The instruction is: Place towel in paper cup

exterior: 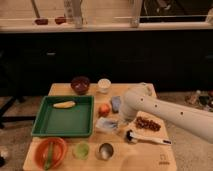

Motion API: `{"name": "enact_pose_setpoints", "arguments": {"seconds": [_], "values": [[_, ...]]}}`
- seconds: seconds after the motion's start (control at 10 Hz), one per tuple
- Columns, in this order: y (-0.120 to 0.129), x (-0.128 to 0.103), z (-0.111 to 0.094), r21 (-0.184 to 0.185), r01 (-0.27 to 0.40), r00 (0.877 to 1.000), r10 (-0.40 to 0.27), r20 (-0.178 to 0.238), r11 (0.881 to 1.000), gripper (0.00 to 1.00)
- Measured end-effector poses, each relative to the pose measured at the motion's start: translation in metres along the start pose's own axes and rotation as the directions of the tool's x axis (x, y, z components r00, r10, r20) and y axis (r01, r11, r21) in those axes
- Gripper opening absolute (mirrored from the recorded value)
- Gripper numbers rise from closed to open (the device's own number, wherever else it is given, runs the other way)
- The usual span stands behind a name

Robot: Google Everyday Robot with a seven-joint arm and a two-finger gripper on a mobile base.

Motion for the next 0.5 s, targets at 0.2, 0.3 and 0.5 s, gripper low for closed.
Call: {"name": "enact_pose_setpoints", "arguments": {"seconds": [0.2,0.3,0.5], "values": [[-0.005,-0.014,-0.001,0.014,0.027,1.000,-0.027,0.003,1.000,0.00],[-0.012,-0.026,-0.001,0.026,0.038,0.999,-0.038,0.008,0.999,0.00],[-0.034,-0.056,-0.012,0.052,0.056,0.998,-0.057,0.028,0.997,0.00]]}}
